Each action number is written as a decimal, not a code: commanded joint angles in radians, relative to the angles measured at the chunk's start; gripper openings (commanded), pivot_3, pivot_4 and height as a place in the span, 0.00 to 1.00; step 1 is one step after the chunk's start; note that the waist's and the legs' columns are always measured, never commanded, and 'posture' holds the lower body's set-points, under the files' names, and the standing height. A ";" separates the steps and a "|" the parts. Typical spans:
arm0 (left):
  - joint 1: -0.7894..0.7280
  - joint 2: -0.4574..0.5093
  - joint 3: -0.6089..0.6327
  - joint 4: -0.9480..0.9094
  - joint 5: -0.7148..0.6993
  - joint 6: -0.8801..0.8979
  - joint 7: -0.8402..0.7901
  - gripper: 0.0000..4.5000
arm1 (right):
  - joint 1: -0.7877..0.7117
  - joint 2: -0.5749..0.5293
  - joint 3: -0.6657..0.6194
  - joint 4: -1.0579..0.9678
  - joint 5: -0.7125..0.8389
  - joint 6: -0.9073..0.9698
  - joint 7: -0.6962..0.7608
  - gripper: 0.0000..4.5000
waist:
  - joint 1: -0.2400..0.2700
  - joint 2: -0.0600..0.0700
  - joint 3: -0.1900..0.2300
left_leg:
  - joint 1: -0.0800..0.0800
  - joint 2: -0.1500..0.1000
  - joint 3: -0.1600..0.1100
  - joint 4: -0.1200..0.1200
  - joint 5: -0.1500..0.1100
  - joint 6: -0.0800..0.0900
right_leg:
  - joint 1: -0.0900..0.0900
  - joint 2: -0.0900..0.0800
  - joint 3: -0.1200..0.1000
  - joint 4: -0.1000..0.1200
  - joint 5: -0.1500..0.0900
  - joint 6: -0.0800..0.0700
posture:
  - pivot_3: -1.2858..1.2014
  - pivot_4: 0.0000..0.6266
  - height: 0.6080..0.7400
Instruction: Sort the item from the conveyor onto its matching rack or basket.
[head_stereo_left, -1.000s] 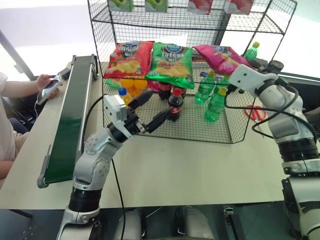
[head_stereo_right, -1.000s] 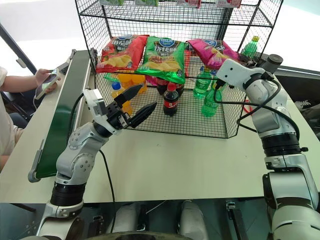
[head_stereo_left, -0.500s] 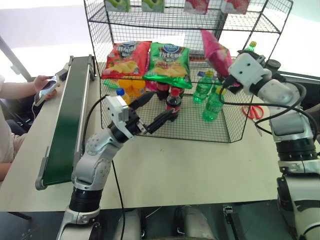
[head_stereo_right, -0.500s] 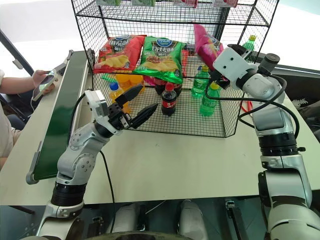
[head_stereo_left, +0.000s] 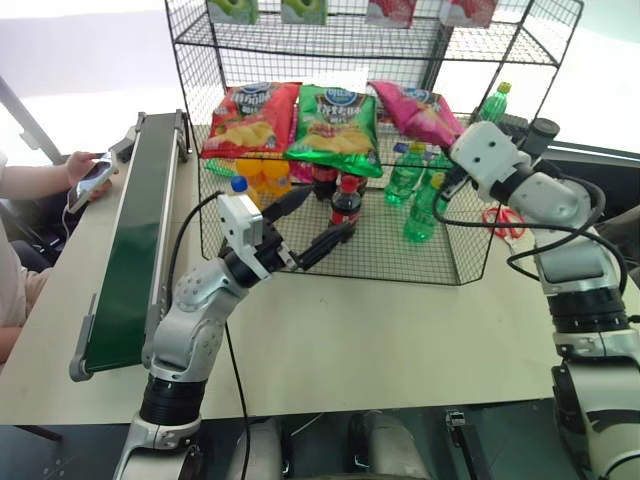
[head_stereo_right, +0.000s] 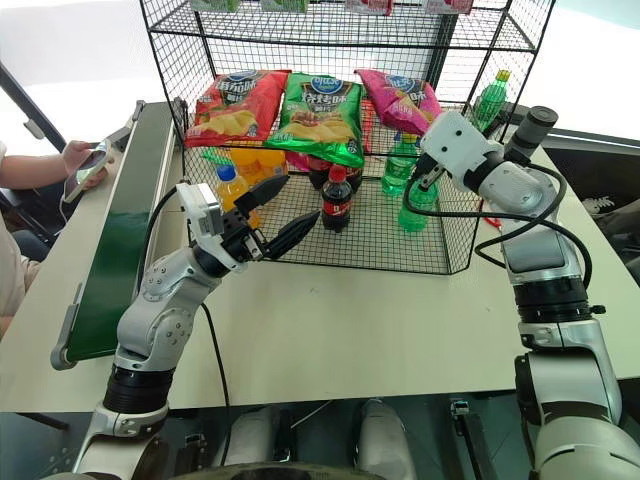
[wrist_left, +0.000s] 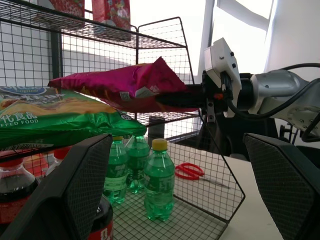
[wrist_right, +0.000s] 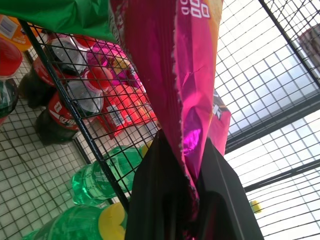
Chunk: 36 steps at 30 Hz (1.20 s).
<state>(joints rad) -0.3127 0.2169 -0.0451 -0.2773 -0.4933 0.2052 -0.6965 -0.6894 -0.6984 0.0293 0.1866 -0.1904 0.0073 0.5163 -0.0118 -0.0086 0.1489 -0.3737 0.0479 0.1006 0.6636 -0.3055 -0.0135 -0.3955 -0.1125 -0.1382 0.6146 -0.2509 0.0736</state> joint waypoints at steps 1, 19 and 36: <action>-0.003 0.003 0.002 -0.015 0.002 -0.028 -0.004 1.00 | -0.011 -0.063 0.015 -0.001 -0.131 -0.071 -0.091 0.01 | 0.001 0.000 0.000 | 0.000 0.000 0.000 0.000 0.000 0.000 | 0.000 0.000 0.000 0.000 0.000 0.000 | 0.52 0.24 1.00; 0.006 -0.002 -0.017 -0.018 0.020 -0.039 0.000 1.00 | -0.073 -0.051 0.053 0.072 -0.267 -0.046 -0.186 0.01 | -0.001 0.000 0.000 | 0.000 0.000 0.001 0.000 0.000 -0.001 | 0.000 0.000 0.000 0.000 0.000 0.000 | 0.52 0.24 1.00; 0.011 0.001 -0.023 -0.003 0.035 -0.058 -0.008 1.00 | 0.083 -0.028 -0.096 -0.160 0.169 -0.098 0.079 0.87 | 0.000 0.000 0.000 | 0.000 0.000 -0.001 0.000 0.000 0.000 | 0.000 0.000 0.000 0.000 0.000 0.000 | 0.52 0.24 1.00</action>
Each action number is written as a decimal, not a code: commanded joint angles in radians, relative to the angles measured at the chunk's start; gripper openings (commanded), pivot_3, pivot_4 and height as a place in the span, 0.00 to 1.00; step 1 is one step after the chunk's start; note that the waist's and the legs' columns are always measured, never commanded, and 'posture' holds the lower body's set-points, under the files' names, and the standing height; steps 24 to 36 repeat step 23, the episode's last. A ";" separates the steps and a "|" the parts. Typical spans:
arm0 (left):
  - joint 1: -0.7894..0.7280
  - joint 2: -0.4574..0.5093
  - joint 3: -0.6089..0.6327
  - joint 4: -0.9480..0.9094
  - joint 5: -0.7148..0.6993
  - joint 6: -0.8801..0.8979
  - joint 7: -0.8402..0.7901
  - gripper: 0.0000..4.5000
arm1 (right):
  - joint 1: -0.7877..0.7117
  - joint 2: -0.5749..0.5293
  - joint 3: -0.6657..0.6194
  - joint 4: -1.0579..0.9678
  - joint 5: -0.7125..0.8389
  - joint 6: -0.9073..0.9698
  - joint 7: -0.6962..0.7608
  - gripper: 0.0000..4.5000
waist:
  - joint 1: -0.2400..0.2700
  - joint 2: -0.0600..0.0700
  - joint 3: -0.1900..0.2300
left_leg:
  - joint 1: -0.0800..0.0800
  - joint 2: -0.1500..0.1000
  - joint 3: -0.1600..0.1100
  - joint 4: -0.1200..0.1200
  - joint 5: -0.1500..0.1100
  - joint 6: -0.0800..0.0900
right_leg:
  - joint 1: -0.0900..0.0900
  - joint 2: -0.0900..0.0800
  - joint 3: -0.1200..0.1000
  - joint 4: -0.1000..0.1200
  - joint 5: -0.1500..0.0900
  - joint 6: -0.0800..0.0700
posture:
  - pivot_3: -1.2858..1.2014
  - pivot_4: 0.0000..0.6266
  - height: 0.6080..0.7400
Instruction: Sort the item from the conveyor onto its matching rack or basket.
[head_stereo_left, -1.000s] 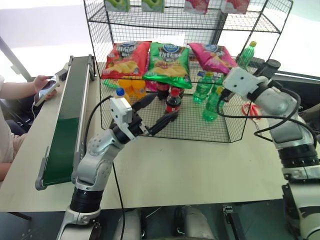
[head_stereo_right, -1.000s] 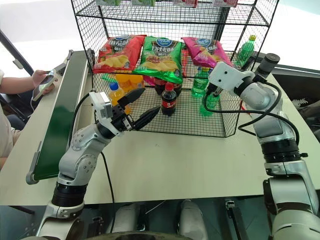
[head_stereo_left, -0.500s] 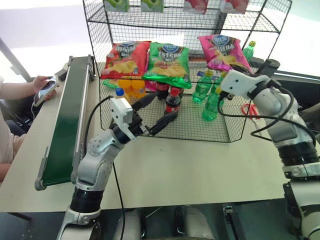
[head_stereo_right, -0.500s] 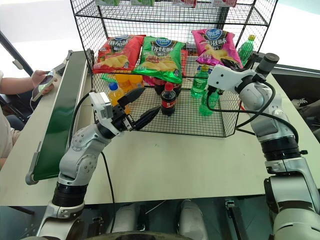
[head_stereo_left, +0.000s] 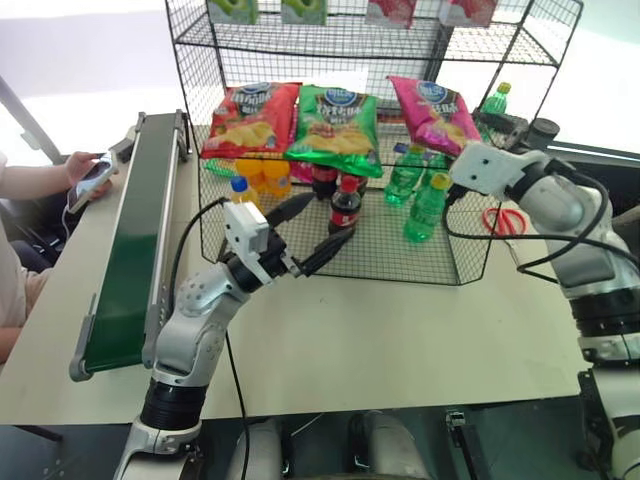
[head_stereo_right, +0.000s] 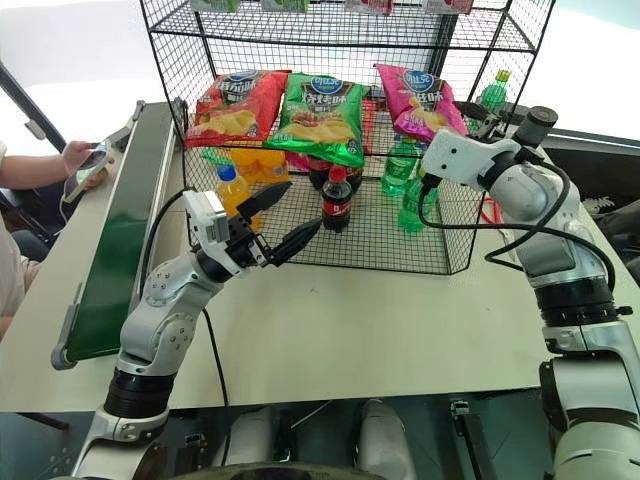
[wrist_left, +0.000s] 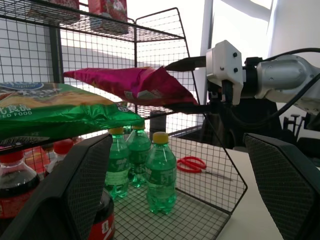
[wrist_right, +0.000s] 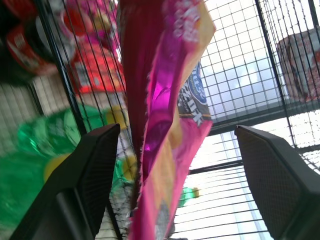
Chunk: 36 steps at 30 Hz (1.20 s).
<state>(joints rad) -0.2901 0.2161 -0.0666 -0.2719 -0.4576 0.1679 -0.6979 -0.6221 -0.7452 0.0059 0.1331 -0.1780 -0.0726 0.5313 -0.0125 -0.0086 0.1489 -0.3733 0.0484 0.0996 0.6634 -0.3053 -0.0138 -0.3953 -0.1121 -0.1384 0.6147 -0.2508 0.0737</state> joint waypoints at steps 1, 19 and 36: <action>-0.010 0.007 0.000 -0.008 0.000 -0.019 -0.009 1.00 | 0.044 0.034 -0.097 -0.148 0.228 0.017 0.092 0.87 | 0.001 0.000 0.000 | 0.000 0.000 -0.001 0.000 0.000 0.000 | 0.000 0.000 0.000 0.000 0.000 0.000 | 0.52 0.24 1.00; 0.120 0.478 0.326 0.096 -0.034 0.060 -0.172 1.00 | 0.696 -0.056 -0.354 -0.539 0.845 0.358 0.478 0.87 | 0.017 0.000 0.000 | 0.000 -0.001 -0.004 0.001 -0.007 0.011 | 0.001 -0.002 -0.001 -0.002 0.000 0.000 | 0.52 0.24 1.00; 0.201 0.497 0.359 0.111 -0.009 0.015 -0.202 1.00 | 0.715 -0.056 -0.353 -0.497 0.812 0.325 0.506 0.87 | 0.017 0.000 0.000 | 0.000 -0.001 -0.003 0.001 -0.007 0.011 | 0.000 -0.002 0.000 -0.002 0.000 0.000 | 0.52 0.24 1.00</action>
